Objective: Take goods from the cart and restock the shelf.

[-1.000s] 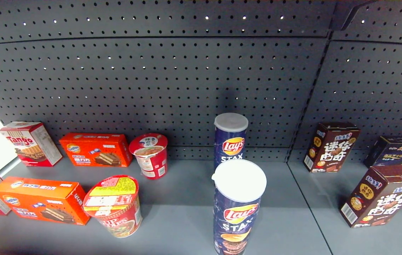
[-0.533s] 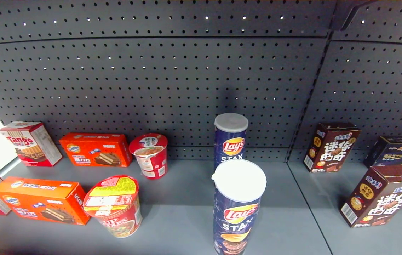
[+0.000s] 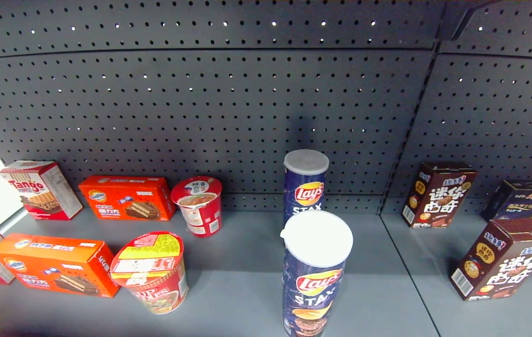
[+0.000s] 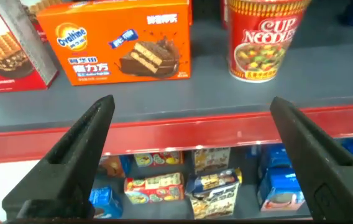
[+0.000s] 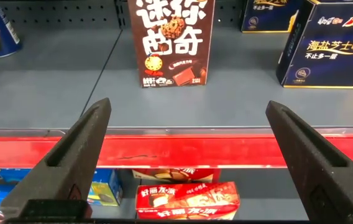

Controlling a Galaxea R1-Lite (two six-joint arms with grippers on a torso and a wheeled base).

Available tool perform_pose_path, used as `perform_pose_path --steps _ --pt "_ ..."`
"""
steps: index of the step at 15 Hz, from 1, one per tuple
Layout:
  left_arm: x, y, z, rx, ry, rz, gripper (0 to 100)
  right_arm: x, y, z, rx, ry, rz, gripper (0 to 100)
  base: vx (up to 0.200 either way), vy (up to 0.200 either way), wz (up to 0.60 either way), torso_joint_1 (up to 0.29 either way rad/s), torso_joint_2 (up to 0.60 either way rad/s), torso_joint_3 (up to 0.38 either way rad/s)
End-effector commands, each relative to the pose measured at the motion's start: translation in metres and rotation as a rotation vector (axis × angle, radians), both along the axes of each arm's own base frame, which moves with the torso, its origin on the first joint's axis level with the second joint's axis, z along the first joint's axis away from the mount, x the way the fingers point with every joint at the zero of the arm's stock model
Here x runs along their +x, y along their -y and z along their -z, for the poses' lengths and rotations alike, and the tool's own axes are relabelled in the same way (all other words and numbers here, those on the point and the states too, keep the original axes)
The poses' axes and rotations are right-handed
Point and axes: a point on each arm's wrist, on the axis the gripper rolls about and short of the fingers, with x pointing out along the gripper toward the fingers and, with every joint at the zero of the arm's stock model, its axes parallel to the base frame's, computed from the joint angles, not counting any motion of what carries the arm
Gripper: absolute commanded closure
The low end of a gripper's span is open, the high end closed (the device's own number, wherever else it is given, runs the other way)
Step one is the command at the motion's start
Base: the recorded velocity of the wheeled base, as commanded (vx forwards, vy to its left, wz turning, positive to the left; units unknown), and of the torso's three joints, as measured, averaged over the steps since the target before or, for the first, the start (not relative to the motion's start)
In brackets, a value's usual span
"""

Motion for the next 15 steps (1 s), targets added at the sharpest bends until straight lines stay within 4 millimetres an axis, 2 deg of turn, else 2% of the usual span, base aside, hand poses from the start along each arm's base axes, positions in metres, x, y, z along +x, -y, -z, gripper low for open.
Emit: perform_pose_path --steps 1,3,4,15 --pt "-0.0011 -0.0002 0.0003 0.001 0.015 -0.005 0 0.0001 0.0000 -0.0001 0.000 -0.001 -0.001 0 0.000 0.000 0.00 0.000 0.00 0.000" --pt "-0.0011 -0.0003 0.0003 -0.004 0.015 -0.007 0 0.0001 0.0000 -0.0001 0.000 -0.001 -0.001 0 0.000 0.000 0.00 0.000 0.00 0.000" --pt "-0.0011 -0.0003 0.0003 -0.008 0.015 -0.007 0 0.0001 0.0000 -0.0001 0.000 -0.001 -0.001 0 -0.200 0.000 0.00 -0.002 0.01 0.007" --pt "-0.0013 0.0000 -0.0003 -0.033 0.017 0.005 0 0.0001 0.0000 -0.0001 -0.003 -0.001 -0.001 0 0.000 0.000 0.00 0.000 0.00 0.000"
